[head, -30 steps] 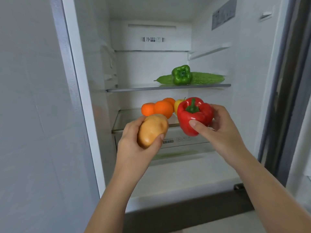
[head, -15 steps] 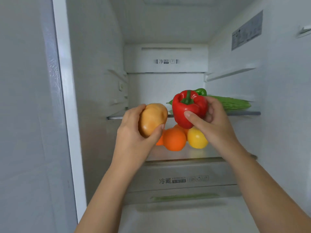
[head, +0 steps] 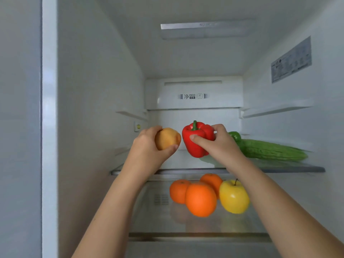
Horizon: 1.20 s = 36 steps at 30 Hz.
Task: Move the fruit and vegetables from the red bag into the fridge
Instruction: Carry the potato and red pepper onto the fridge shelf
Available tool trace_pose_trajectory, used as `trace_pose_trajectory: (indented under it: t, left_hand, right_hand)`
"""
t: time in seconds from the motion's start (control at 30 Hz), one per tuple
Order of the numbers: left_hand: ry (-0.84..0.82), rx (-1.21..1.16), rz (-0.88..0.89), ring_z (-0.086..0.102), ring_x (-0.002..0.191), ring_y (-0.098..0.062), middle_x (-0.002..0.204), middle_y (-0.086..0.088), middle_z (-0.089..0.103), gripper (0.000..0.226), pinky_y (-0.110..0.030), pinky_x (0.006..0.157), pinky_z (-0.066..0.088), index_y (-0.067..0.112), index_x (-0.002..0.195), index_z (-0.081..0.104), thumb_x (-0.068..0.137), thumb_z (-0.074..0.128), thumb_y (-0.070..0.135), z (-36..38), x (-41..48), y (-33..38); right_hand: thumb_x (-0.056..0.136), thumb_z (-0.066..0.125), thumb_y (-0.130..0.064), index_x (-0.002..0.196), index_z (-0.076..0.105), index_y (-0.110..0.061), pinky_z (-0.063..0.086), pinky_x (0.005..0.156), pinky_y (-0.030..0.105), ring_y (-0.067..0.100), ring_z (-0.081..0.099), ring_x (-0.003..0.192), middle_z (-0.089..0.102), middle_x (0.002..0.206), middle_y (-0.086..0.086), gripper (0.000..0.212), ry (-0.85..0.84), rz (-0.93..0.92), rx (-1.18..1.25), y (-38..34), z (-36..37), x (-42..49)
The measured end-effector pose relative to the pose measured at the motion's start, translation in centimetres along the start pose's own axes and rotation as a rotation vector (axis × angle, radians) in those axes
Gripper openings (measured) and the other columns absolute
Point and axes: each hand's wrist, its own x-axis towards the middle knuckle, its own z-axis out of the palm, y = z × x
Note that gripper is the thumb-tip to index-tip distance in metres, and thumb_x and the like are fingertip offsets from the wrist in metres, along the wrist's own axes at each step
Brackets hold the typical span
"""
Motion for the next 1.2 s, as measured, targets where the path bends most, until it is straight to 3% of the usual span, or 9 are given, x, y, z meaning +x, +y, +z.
trace_pose_trajectory:
  t: [0.13,0.33,0.53,0.67,0.87,1.2]
  left_hand:
    - [-0.077,0.014,-0.052,0.047,0.093,-0.015,0.113,-0.003,0.053,0.059,-0.022,0.076,0.036,0.016,0.126,0.049,0.075,0.073,0.031,0.5,1.4,-0.6]
    - [-0.174,-0.014,-0.125,0.050,0.092,-0.015,0.113,-0.003,0.054,0.063,-0.024,0.075,0.039,0.015,0.128,0.049,0.073,0.076,0.031,1.1,2.9,-1.9]
    - [-0.270,-0.077,-0.135,0.053,0.097,-0.018,0.116,-0.005,0.055,0.063,-0.025,0.080,0.042,0.016,0.127,0.049,0.072,0.077,0.021,1.5,3.2,-2.7]
    - [-0.258,-0.117,-0.129,0.054,0.097,-0.017,0.116,-0.005,0.054,0.063,-0.024,0.079,0.042,0.017,0.126,0.050,0.070,0.078,0.021,1.7,3.2,-2.9]
    - [-0.235,-0.136,-0.120,0.054,0.099,-0.018,0.115,-0.002,0.054,0.062,-0.025,0.082,0.044,0.017,0.126,0.050,0.070,0.078,0.021,1.7,3.1,-2.9]
    - [-0.207,-0.110,-0.092,0.049,0.104,-0.016,0.124,-0.003,0.051,0.064,-0.022,0.083,0.037,0.016,0.129,0.048,0.072,0.077,0.022,1.4,2.7,-2.5]
  right_hand:
    - [0.076,0.069,-0.040,0.105,0.038,-0.019,0.050,0.078,0.033,0.017,0.054,0.089,0.047,0.087,-0.009,0.048,-0.057,0.077,-0.052,-0.3,0.3,1.0]
    - [0.074,0.069,-0.043,0.113,0.044,-0.008,0.046,0.060,0.027,0.021,0.056,0.090,0.055,0.103,0.005,0.058,-0.100,0.120,-0.134,0.2,1.2,1.6]
    - [0.073,0.065,-0.047,0.110,0.049,-0.006,0.040,0.053,0.024,0.018,0.058,0.080,0.059,0.097,0.007,0.058,-0.126,0.155,-0.091,1.2,1.4,2.2]
    - [0.080,0.063,-0.042,0.112,0.036,-0.015,0.045,0.058,0.026,0.018,0.053,0.086,0.049,0.101,0.001,0.050,-0.136,0.155,-0.096,0.8,1.1,1.7]
    - [0.078,0.067,-0.043,0.128,0.035,-0.011,0.046,0.077,0.032,0.023,0.052,0.100,0.051,0.118,0.006,0.067,-0.100,0.095,-0.209,0.4,1.1,1.3]
    - [0.076,0.071,-0.034,0.136,0.031,-0.011,0.036,0.078,0.025,0.024,0.048,0.112,0.046,0.129,0.010,0.076,-0.027,0.006,-0.269,0.3,1.0,0.8]
